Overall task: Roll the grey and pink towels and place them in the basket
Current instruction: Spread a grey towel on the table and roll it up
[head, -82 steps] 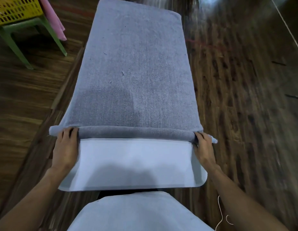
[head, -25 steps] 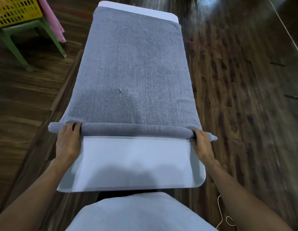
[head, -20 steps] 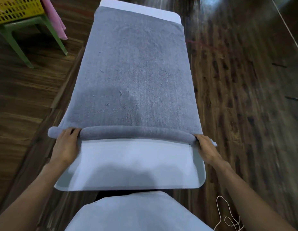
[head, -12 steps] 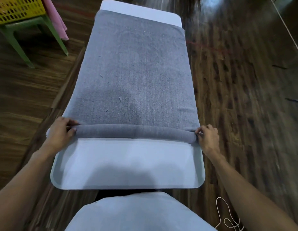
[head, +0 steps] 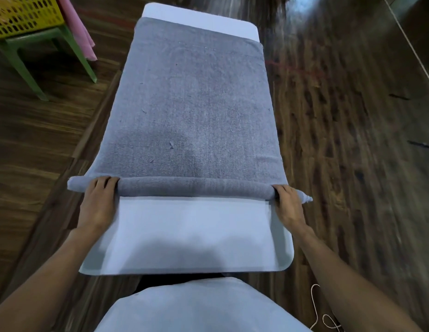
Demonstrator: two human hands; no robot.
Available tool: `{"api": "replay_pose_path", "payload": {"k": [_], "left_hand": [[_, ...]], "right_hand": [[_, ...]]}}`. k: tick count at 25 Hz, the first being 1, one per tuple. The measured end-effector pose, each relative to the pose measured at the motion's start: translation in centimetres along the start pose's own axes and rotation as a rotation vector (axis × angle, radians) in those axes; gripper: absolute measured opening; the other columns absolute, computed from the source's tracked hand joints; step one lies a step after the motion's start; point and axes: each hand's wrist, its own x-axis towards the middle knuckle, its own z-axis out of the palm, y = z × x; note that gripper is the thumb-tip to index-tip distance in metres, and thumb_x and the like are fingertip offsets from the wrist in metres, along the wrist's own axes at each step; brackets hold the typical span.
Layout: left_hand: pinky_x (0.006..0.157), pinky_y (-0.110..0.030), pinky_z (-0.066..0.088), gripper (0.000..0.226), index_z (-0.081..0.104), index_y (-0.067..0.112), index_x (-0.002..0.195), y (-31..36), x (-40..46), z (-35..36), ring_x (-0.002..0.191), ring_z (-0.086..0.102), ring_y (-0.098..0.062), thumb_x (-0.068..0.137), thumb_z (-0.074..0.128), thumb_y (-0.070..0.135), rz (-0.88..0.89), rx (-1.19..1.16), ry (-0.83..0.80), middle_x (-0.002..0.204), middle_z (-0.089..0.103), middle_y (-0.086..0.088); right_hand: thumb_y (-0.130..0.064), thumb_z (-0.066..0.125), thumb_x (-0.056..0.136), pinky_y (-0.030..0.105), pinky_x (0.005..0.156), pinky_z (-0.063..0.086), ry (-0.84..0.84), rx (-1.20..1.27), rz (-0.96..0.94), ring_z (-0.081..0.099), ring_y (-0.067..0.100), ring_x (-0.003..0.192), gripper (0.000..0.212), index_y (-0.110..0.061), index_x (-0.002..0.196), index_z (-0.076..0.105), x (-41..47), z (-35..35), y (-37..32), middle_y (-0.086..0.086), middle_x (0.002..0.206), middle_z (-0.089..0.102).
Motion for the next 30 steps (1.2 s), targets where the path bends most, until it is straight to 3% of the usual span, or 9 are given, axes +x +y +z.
{"api": "replay_pose_path", "payload": {"k": [3, 8, 11, 13, 16, 21, 25, 28, 30], "left_hand": [[0.091, -0.051, 0.045, 0.035, 0.055, 0.004, 0.12, 0.0, -0.1, -0.4, 0.112, 0.046, -0.033, 0.086, 0.05, -0.004, -0.017, -0.049, -0.018, 0.121, 0.054, -0.015], [0.089, -0.05, 0.048, 0.044, 0.063, 0.0, 0.114, -1.8, -1.4, -1.4, 0.104, 0.057, -0.037, 0.073, 0.059, -0.012, 0.075, -0.009, -0.11, 0.113, 0.063, -0.019], [0.086, -0.044, 0.045, 0.034, 0.068, -0.002, 0.103, -1.6, 1.8, -2.1, 0.096, 0.063, -0.041, 0.073, 0.06, -0.015, 0.007, -0.077, -0.12, 0.101, 0.068, -0.023], [0.083, -0.042, 0.046, 0.029, 0.071, 0.008, 0.098, -1.4, 3.6, -2.5, 0.093, 0.061, -0.042, 0.076, 0.064, -0.01, -0.061, -0.105, -0.046, 0.096, 0.068, -0.023], [0.082, -0.052, 0.042, 0.018, 0.07, 0.006, 0.092, -1.0, 2.6, -1.5, 0.087, 0.051, -0.044, 0.08, 0.064, -0.006, -0.019, 0.033, 0.102, 0.096, 0.06, -0.024], [0.096, -0.053, 0.041, 0.04, 0.053, -0.006, 0.124, -0.6, -1.7, 1.0, 0.109, 0.047, -0.042, 0.084, 0.06, -0.002, 0.112, 0.098, 0.119, 0.121, 0.052, -0.025], [0.091, -0.057, 0.045, 0.039, 0.056, -0.003, 0.121, -0.3, 1.0, 0.2, 0.107, 0.051, -0.043, 0.082, 0.062, -0.002, 0.036, 0.037, 0.03, 0.119, 0.056, -0.025], [0.092, -0.057, 0.044, 0.038, 0.059, -0.001, 0.119, -0.9, 2.3, -0.2, 0.106, 0.051, -0.042, 0.082, 0.058, -0.007, 0.037, -0.02, -0.03, 0.115, 0.059, -0.023], [0.094, -0.054, 0.044, 0.039, 0.061, 0.001, 0.118, -1.5, 1.5, -0.6, 0.104, 0.053, -0.039, 0.08, 0.057, -0.008, 0.052, -0.015, -0.077, 0.114, 0.061, -0.021]], "right_hand": [[0.006, 0.057, 0.085, 0.05, 0.099, 0.041, -0.054, -0.039, -0.099, 0.057, 0.04, 0.109, 0.039, -0.003, 0.122, 0.06, -1.2, 0.5, 1.7, 0.019, 0.115, 0.063], [0.009, 0.046, 0.086, 0.032, 0.104, 0.036, -0.321, -0.134, -0.199, 0.053, 0.029, 0.119, 0.048, -0.006, 0.13, 0.056, -1.1, -1.4, 2.7, 0.011, 0.125, 0.059], [0.007, 0.049, 0.091, 0.016, 0.086, 0.037, -0.171, -0.016, -0.073, 0.052, 0.026, 0.112, 0.034, -0.006, 0.12, 0.061, 0.2, -2.2, 1.6, 0.011, 0.119, 0.056], [0.009, 0.054, 0.087, 0.025, 0.085, 0.041, 0.044, -0.037, 0.027, 0.049, 0.032, 0.105, 0.027, -0.008, 0.105, 0.064, 0.8, -1.8, 0.3, 0.013, 0.109, 0.056], [0.005, 0.055, 0.086, 0.048, 0.081, 0.045, 0.132, -0.137, -0.008, 0.05, 0.035, 0.094, 0.02, -0.005, 0.1, 0.066, -0.4, -0.2, -1.1, 0.015, 0.1, 0.06], [-0.004, 0.066, 0.085, 0.047, 0.106, 0.043, 0.06, 0.025, -0.112, 0.052, 0.03, 0.119, 0.047, -0.003, 0.131, 0.054, -2.9, 1.1, -0.2, 0.014, 0.128, 0.058], [0.002, 0.055, 0.087, 0.048, 0.101, 0.042, -0.053, 0.061, -0.04, 0.053, 0.032, 0.115, 0.041, -0.005, 0.127, 0.056, 0.0, 0.0, -0.3, 0.016, 0.123, 0.059], [-0.022, 0.037, 0.09, 0.048, 0.1, 0.042, -0.09, 0.025, -0.067, 0.054, 0.032, 0.113, 0.043, -0.007, 0.125, 0.058, 0.1, 0.3, -0.3, 0.014, 0.121, 0.06], [-0.019, 0.038, 0.095, 0.044, 0.104, 0.041, -0.127, -0.029, -0.059, 0.053, 0.031, 0.117, 0.037, -0.01, 0.122, 0.06, -0.7, 0.3, 0.1, 0.013, 0.124, 0.059]]}}
